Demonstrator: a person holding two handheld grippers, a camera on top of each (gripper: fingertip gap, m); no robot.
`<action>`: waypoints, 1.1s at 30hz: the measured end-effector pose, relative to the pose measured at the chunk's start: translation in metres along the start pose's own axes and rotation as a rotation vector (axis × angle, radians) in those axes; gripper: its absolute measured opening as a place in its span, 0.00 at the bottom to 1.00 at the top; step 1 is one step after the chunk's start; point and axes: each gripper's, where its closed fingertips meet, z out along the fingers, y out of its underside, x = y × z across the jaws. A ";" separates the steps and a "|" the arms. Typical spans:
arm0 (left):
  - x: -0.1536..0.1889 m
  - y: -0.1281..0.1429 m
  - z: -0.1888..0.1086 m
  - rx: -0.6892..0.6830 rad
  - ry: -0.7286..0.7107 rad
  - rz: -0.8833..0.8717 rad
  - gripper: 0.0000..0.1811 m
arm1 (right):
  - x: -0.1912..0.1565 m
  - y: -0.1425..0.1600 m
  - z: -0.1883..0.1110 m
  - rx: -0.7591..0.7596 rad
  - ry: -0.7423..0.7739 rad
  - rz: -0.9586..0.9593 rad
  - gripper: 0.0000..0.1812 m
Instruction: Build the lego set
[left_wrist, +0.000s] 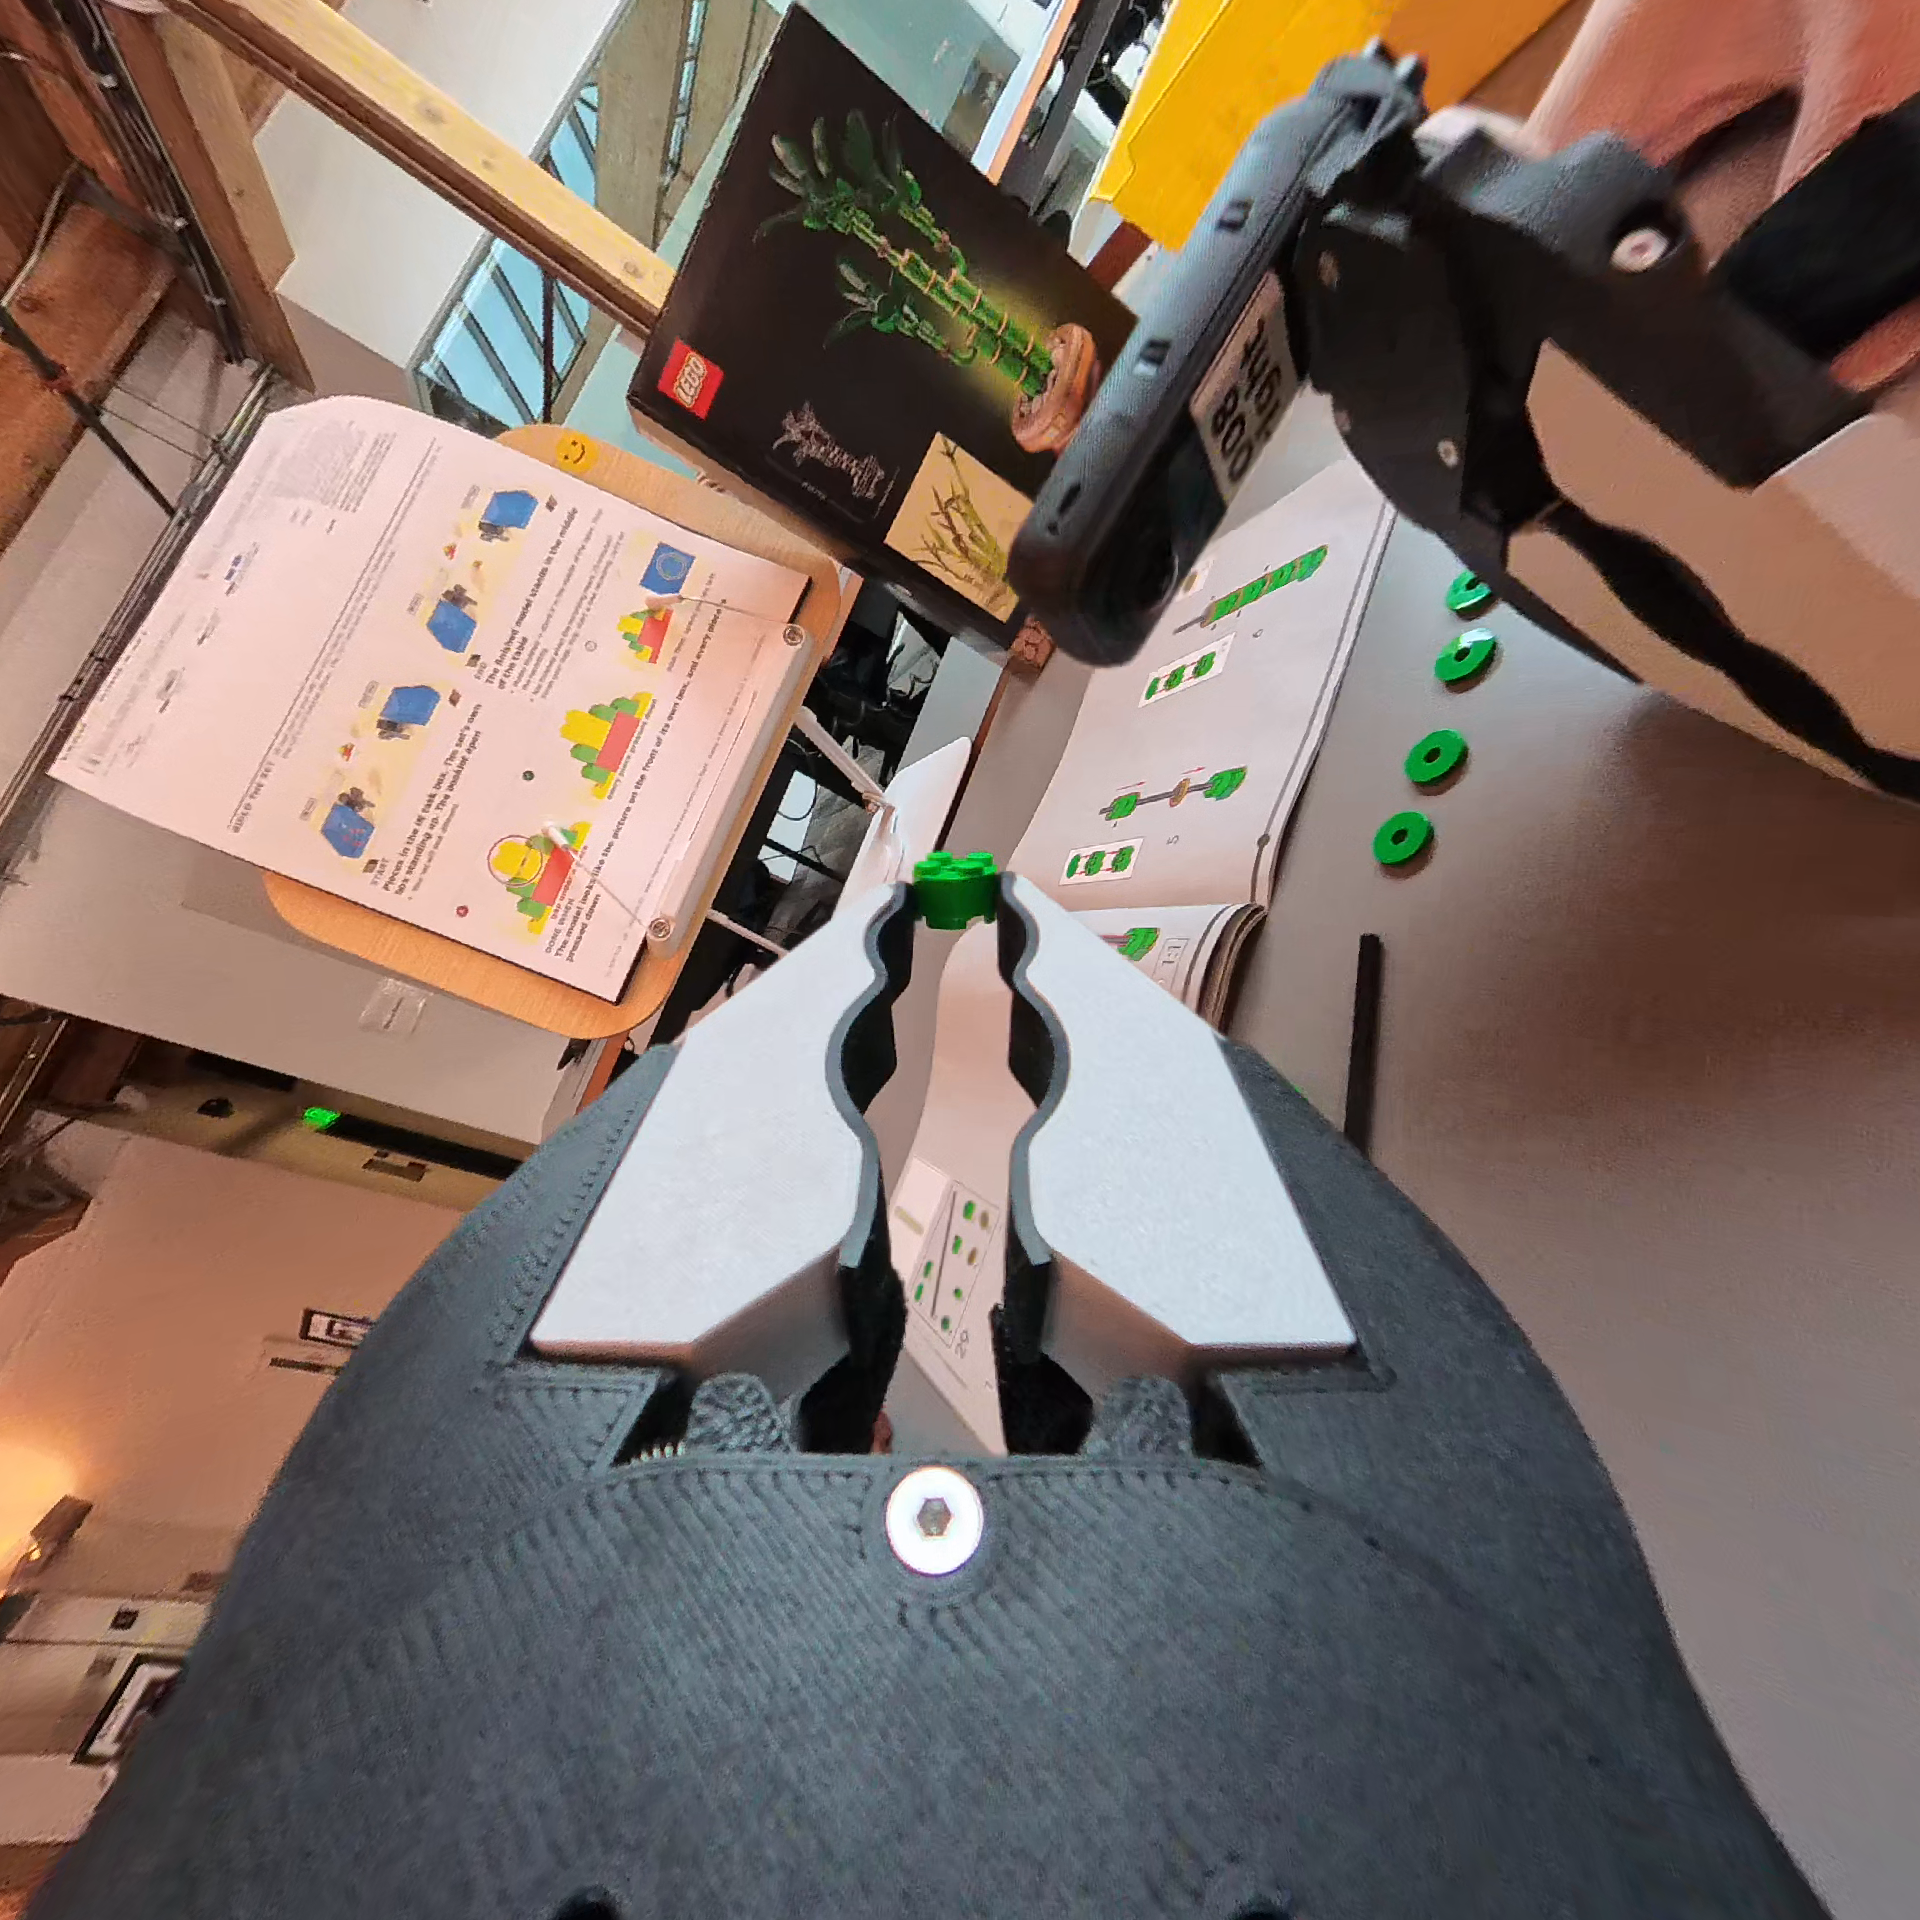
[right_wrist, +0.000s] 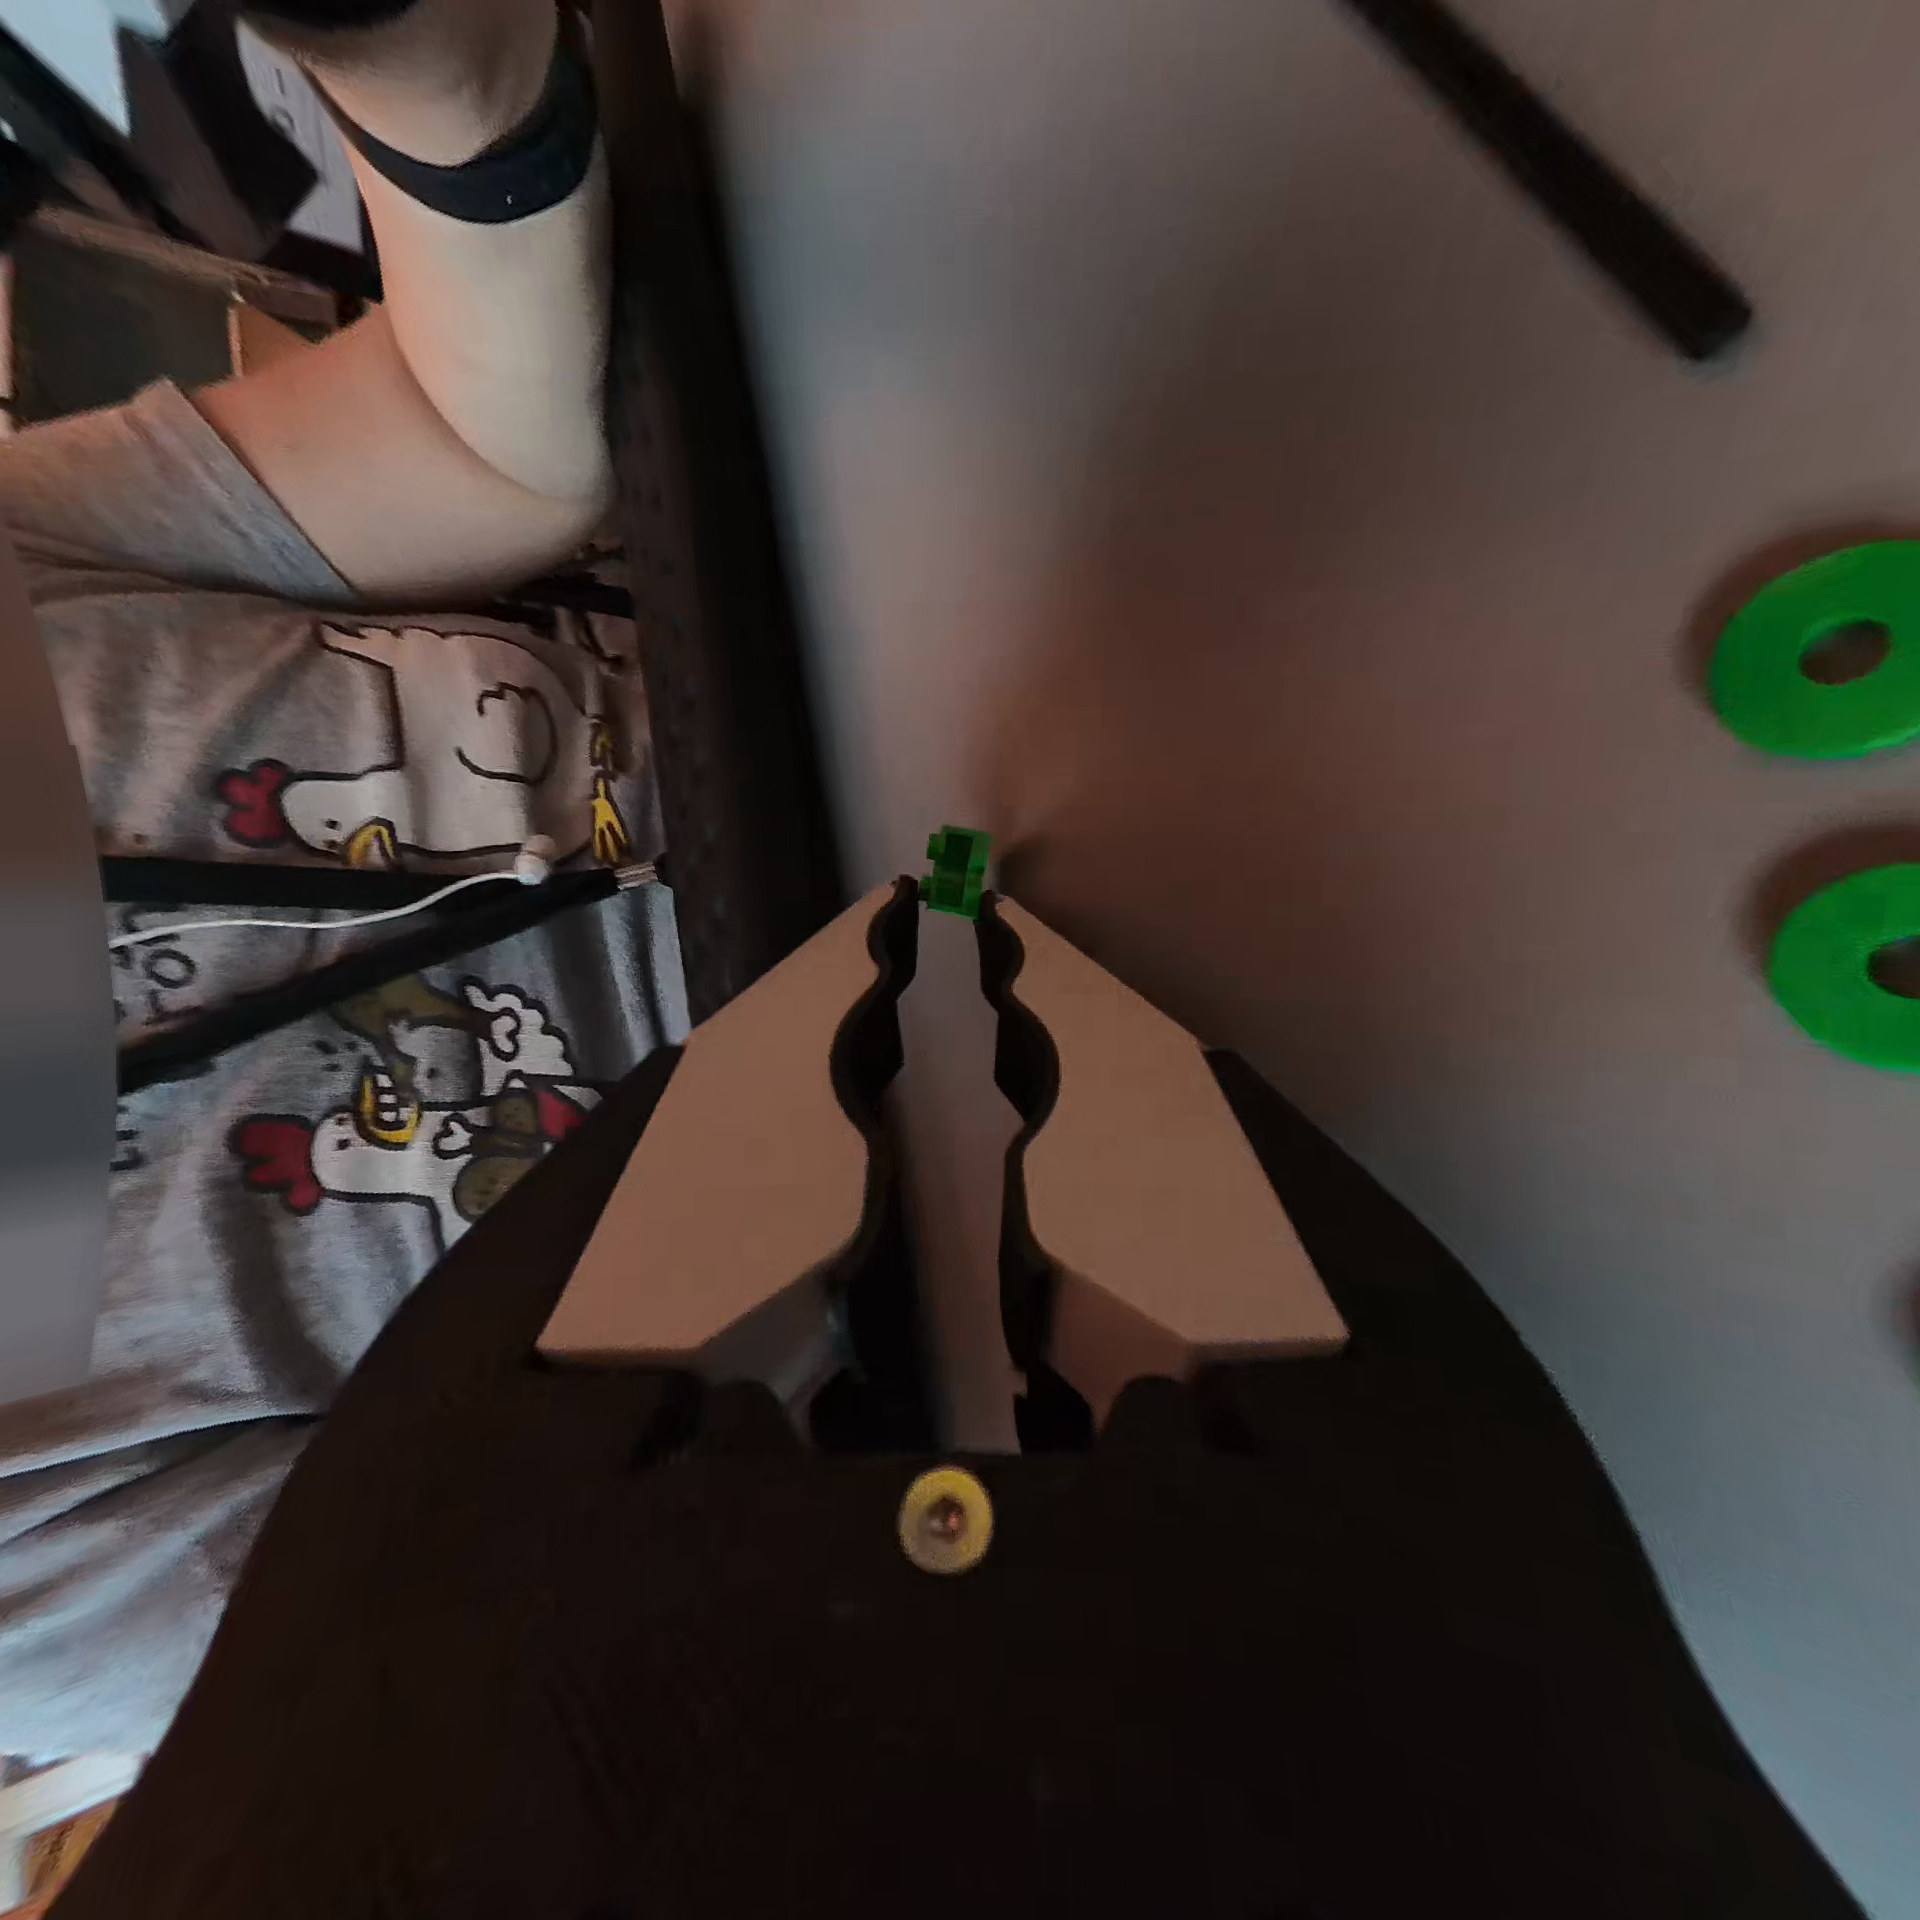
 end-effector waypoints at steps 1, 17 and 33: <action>0.000 0.000 0.000 0.003 0.003 -0.002 0.08 | 0.001 -0.001 0.000 0.007 -0.009 0.025 0.06; 0.005 -0.003 -0.001 0.017 0.034 -0.008 0.08 | 0.020 -0.010 -0.022 0.056 0.282 -0.174 0.05; 0.121 -0.024 -0.039 0.104 0.823 -0.199 0.08 | -0.008 0.004 -0.024 0.060 -0.089 -0.017 0.05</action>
